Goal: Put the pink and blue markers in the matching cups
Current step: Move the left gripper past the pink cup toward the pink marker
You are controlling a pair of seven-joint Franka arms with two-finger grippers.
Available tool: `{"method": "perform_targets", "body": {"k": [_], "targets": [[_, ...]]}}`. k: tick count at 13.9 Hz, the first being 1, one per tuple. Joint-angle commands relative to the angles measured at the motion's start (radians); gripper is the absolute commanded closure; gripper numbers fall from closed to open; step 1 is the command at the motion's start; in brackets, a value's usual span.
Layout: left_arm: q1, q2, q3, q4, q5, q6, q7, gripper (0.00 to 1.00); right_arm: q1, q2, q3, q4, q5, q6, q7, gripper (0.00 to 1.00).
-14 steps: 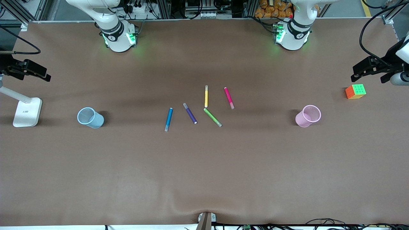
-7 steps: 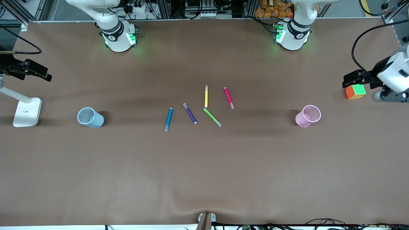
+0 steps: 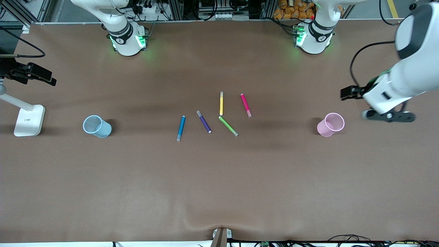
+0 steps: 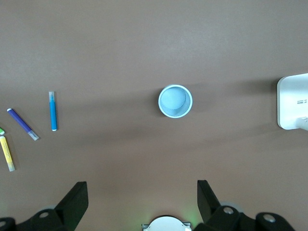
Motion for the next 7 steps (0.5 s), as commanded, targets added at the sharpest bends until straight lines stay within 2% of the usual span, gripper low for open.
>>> {"method": "perform_targets", "body": {"k": [1, 4, 7], "targets": [[-0.014, 0.044, -0.009, 0.016, -0.032, 0.018, -0.052, 0.00, 0.004, -0.008, 0.001, -0.002, -0.001, -0.006, 0.017, 0.00], [-0.053, 0.080, -0.023, 0.002, -0.084, 0.047, -0.176, 0.00, 0.007, -0.006, 0.001, -0.002, -0.001, -0.004, 0.017, 0.00], [-0.089, 0.080, -0.029, -0.093, -0.091, 0.193, -0.239, 0.00, 0.028, 0.006, 0.002, -0.004, -0.001, 0.008, 0.018, 0.00]]}}
